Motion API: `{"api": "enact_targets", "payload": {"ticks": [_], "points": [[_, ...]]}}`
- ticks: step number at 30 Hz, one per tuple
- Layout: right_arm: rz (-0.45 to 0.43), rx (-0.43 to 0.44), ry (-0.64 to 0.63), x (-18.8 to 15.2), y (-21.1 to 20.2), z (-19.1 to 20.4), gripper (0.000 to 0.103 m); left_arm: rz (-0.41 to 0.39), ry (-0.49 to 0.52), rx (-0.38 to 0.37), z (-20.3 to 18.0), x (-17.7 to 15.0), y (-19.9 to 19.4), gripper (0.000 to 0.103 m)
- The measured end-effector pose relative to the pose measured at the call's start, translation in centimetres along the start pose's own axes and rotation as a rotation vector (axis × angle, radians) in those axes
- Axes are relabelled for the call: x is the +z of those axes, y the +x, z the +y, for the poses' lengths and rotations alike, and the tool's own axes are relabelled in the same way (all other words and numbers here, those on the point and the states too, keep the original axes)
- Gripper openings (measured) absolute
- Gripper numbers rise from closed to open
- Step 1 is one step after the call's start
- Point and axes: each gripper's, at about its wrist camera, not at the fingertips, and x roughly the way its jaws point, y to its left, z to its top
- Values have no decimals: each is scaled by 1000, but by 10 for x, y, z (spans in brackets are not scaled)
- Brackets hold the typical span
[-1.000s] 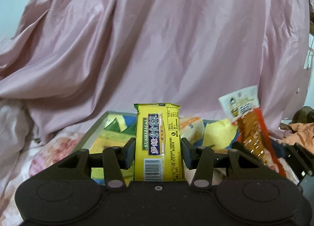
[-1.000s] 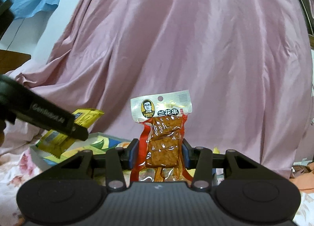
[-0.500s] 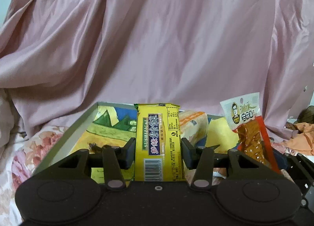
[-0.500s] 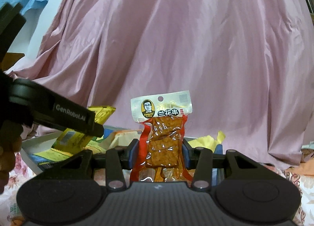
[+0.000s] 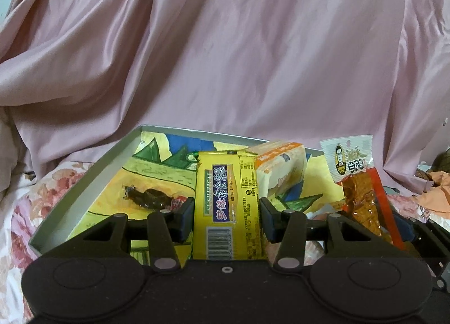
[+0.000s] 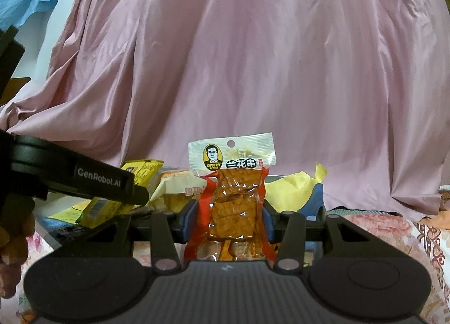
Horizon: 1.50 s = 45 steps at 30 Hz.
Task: Organize snacks
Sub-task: 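Lower both snacks into the tray and open both grippers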
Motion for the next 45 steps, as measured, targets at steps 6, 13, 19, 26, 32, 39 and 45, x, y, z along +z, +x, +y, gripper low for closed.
{"api": "enact_targets", "payload": {"ticks": [6,13,19,26,32,39,45], "points": [[7,-3,8,1,2,-2,55,6,4,-1,1,-2,1,51],[15,-14,24,1,2,-5,63,-12,1,9,3,-2,-4,76],[-4,-15,36,1,-2,-6,75,-48,-1,18,7,-1,-15,89],[-26,-25,33,3,-8,-5,87,-82,-3,68,17,-1,-29,99],[-54,-28,43,7,-14,-3,97,-112,-19,113,31,-4,-43,102],[-93,-25,29,9,-28,5,103,-132,-51,133,48,-11,-65,102],[-103,-9,32,7,-49,12,103,-150,-75,144,59,-21,-89,102]]}}
